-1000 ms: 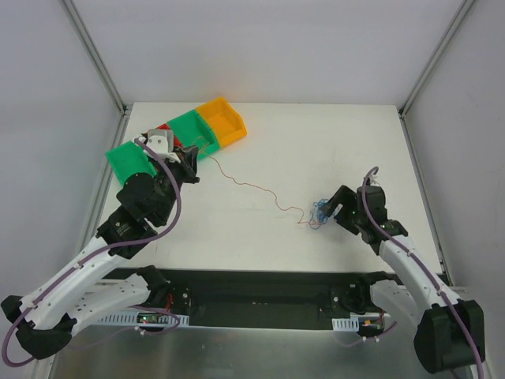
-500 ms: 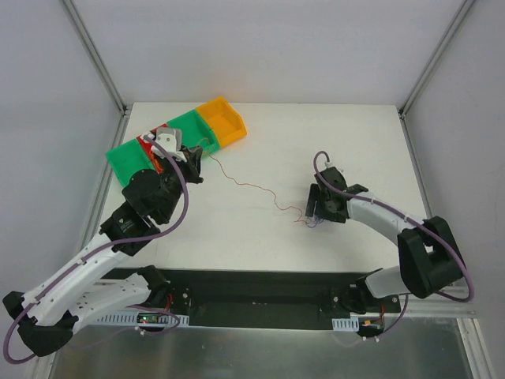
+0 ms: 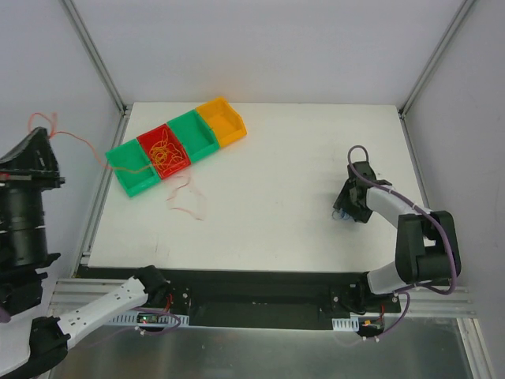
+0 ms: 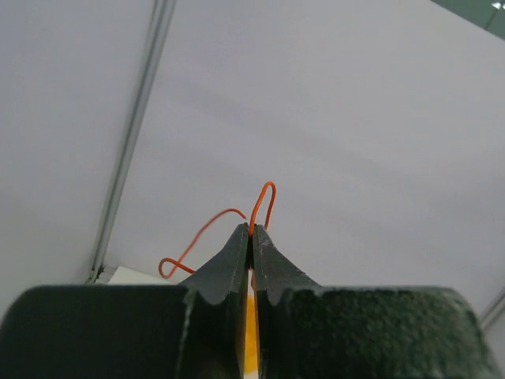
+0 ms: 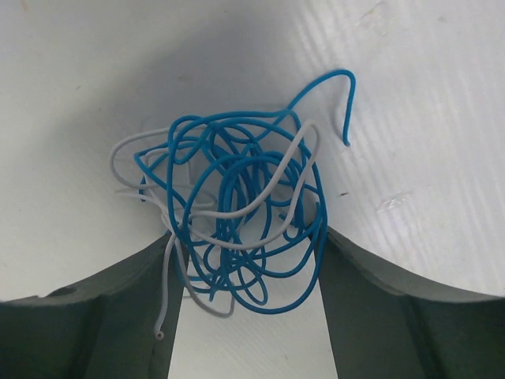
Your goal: Untangle the cables
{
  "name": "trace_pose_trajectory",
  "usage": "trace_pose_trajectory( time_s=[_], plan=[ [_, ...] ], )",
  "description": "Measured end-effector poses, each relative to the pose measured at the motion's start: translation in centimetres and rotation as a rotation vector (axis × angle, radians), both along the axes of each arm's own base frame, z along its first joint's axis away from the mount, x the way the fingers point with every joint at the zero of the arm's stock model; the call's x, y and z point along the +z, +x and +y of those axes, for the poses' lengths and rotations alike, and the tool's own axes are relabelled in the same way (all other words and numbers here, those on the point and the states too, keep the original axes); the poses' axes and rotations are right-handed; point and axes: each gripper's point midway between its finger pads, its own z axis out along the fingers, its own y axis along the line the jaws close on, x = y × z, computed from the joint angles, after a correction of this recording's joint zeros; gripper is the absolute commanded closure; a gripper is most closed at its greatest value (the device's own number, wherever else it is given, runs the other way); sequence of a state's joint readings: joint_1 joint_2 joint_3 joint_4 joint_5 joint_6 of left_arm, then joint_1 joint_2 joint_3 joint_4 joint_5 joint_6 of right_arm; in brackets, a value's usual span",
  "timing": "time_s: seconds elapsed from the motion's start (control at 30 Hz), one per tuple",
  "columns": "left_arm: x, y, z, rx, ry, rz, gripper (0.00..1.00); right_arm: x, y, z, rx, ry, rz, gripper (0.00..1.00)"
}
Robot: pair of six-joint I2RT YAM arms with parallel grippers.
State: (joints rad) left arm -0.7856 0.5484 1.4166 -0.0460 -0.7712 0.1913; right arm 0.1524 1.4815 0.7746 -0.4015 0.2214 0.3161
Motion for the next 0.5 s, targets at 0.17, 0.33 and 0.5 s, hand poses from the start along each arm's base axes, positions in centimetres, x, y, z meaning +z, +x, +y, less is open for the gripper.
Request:
trace_pose_trajectory(
  time_s=[0.17,0.33,0.5],
  plan=[
    [0.4,-1.1,2.4,0.065,-0.051,-0.004,1.0,0.0,0.2,-1.7,-0.054,-0.001,-0.003,0.34],
    [-3.7,3.5,-3.7,-0.032,0.048,0.141,1.0,0.0,0.2,-2.0,-0.041,-0.003,0.001,0.34],
    [-8.7,9.1,-11.8,-0.155,0.184,0.334,1.0,0.1,0.9,-1.4,0.006,0.023,-0.022,0.34]
  ],
)
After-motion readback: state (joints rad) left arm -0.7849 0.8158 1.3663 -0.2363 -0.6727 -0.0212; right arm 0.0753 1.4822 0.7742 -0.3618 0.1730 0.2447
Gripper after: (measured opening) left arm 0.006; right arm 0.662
